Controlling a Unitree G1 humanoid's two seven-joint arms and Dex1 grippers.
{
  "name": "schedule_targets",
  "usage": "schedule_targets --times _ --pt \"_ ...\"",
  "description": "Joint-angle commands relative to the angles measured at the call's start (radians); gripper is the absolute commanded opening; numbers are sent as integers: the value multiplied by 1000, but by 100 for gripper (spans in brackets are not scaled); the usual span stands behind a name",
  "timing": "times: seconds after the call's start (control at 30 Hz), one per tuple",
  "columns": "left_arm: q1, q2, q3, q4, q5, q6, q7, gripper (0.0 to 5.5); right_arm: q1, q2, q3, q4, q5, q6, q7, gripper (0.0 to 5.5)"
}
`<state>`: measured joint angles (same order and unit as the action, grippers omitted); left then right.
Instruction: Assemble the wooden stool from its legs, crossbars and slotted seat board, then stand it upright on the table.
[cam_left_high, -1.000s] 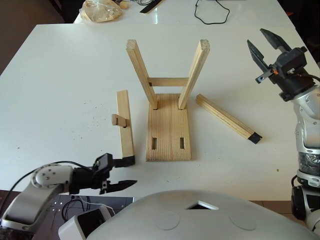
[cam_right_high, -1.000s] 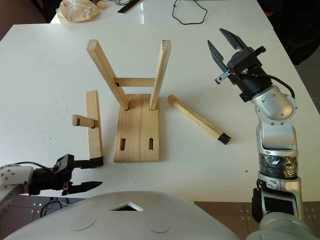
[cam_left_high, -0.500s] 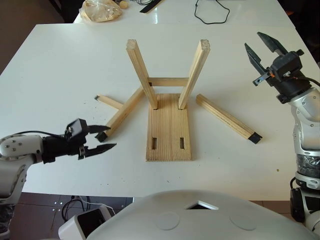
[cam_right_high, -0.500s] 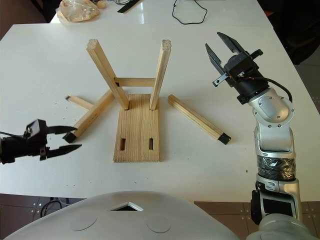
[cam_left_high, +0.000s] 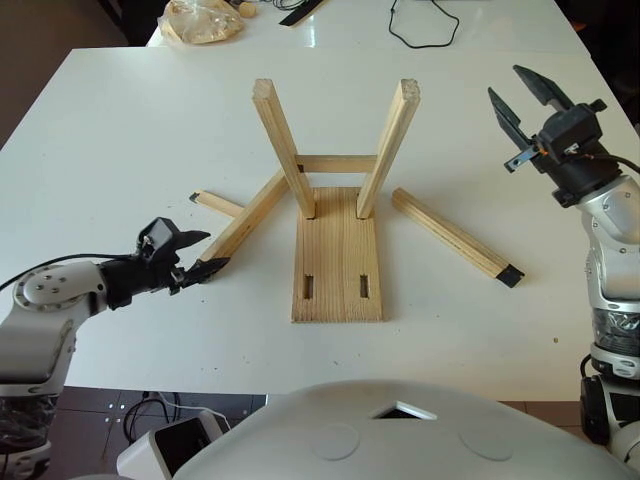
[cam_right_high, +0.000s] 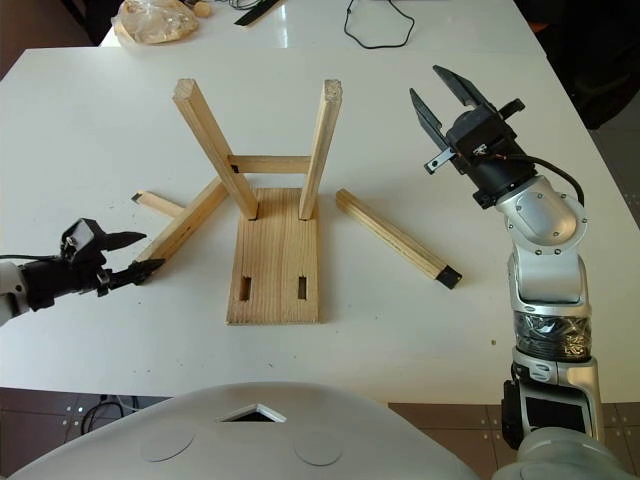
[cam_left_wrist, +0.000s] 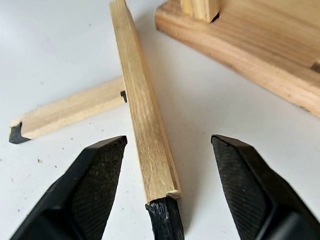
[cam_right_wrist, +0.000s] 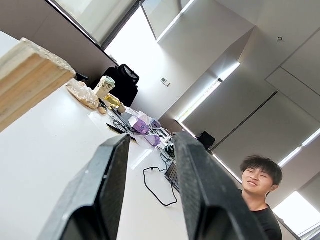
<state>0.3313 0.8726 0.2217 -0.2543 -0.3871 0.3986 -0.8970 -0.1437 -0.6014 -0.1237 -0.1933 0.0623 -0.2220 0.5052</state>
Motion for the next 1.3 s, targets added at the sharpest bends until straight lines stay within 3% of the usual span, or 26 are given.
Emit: schedule_targets --times 0.03,0.1,0.57,0.87,1.03,1.2,1.3 --pt "-27 -39 -34 60 48 -8 42 314 -29 -5 5 11 -10 -1 6 157" --pt "-43 -57 -41 88 59 -4 59 314 -33 -5 8 14 -11 -3 7 157" --pt "-105 -122 -70 191 88 -64 76 107 -37 -1 14 22 -20 -13 6 157" --pt "-208 -166 25 221 67 -123 161 107 -73 7 -14 41 10 10 -3 157" --pt "-364 -201 117 183 74 -161 319 107 -135 23 -65 65 87 113 -36 157" --pt "-561 -239 146 -14 66 -295 427 107 -268 54 -137 -23 386 374 -45 157" --pt "-675 -248 79 -142 131 -421 446 107 -337 74 -119 -131 608 573 -53 157"
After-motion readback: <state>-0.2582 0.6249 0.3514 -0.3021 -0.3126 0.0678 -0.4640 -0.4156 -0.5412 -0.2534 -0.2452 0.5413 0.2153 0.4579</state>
